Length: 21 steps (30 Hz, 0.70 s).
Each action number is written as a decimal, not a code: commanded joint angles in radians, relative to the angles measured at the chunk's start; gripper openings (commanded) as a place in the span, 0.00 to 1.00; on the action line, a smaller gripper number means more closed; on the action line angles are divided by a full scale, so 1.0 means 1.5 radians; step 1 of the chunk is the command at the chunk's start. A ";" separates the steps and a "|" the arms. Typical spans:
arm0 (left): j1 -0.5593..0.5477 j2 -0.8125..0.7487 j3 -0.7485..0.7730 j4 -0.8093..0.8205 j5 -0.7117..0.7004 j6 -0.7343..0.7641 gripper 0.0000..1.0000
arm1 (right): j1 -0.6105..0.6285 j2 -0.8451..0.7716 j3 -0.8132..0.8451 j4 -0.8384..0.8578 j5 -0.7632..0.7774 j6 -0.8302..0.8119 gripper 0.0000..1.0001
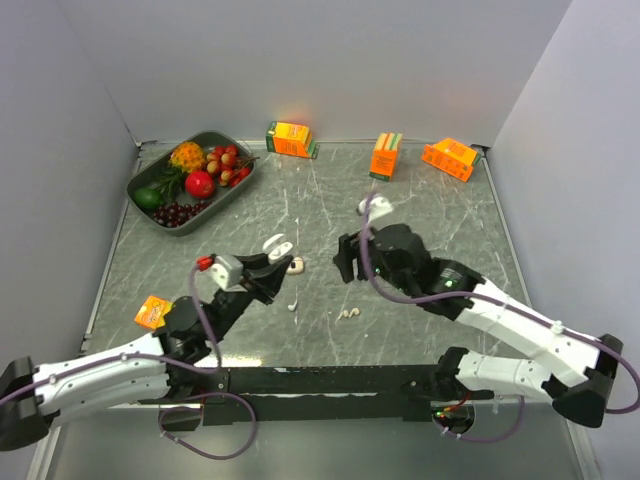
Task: Insert the wireless bluetooth earbuds into the charging case
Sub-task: Place the earbud in the charging case, then pick up the earbud from the center of the board.
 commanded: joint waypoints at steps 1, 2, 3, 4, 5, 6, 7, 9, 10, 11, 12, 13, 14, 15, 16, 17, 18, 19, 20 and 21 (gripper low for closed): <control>-0.002 -0.109 -0.014 -0.105 -0.084 -0.025 0.01 | 0.005 0.052 -0.090 0.078 -0.140 0.045 0.70; -0.002 -0.151 -0.017 -0.126 -0.092 -0.025 0.01 | 0.011 0.067 -0.098 0.104 -0.148 0.048 0.69; -0.003 -0.172 -0.023 -0.163 -0.113 -0.032 0.01 | 0.022 0.084 -0.103 0.115 -0.153 0.052 0.69; -0.003 -0.190 -0.026 -0.182 -0.120 -0.035 0.01 | 0.027 0.115 -0.111 0.128 -0.157 0.059 0.69; -0.003 -0.226 -0.028 -0.197 -0.128 -0.037 0.01 | 0.030 0.131 -0.112 0.140 -0.165 0.063 0.69; -0.003 -0.241 -0.032 -0.223 -0.134 -0.043 0.01 | 0.041 0.146 -0.112 0.166 -0.169 0.064 0.68; -0.003 -0.255 -0.032 -0.234 -0.142 -0.043 0.01 | 0.045 0.178 -0.107 0.173 -0.166 0.064 0.68; -0.003 -0.281 -0.029 -0.254 -0.150 -0.048 0.01 | 0.050 0.216 -0.090 0.181 -0.167 0.063 0.68; -0.003 -0.287 -0.027 -0.266 -0.150 -0.048 0.01 | 0.057 0.251 -0.074 0.185 -0.164 0.057 0.67; -0.003 -0.293 -0.026 -0.269 -0.149 -0.048 0.01 | 0.061 0.268 -0.067 0.188 -0.158 0.055 0.67; -0.003 -0.294 -0.023 -0.272 -0.147 -0.049 0.01 | 0.063 0.300 -0.050 0.188 -0.155 0.052 0.67; -0.003 -0.294 -0.020 -0.274 -0.143 -0.050 0.01 | 0.066 0.317 -0.043 0.188 -0.156 0.047 0.67; -0.004 -0.292 -0.018 -0.275 -0.140 -0.050 0.01 | 0.068 0.329 -0.037 0.190 -0.152 0.044 0.67; -0.004 -0.293 -0.015 -0.275 -0.136 -0.052 0.01 | 0.069 0.356 -0.027 0.190 -0.149 0.039 0.66; -0.003 -0.292 -0.014 -0.276 -0.135 -0.051 0.01 | 0.073 0.370 -0.021 0.190 -0.147 0.034 0.66; -0.003 -0.293 -0.012 -0.275 -0.129 -0.051 0.01 | 0.076 0.381 -0.015 0.190 -0.138 0.028 0.65; -0.003 -0.293 -0.011 -0.276 -0.127 -0.051 0.01 | 0.078 0.403 -0.007 0.190 -0.131 0.012 0.65; -0.003 -0.294 -0.011 -0.275 -0.124 -0.050 0.01 | 0.083 0.413 -0.005 0.197 -0.122 0.001 0.64; -0.003 -0.296 -0.010 -0.275 -0.120 -0.046 0.01 | 0.084 0.422 -0.002 0.198 -0.113 -0.006 0.64; -0.004 -0.298 -0.008 -0.278 -0.117 -0.045 0.02 | 0.084 0.440 0.003 0.199 -0.111 -0.023 0.64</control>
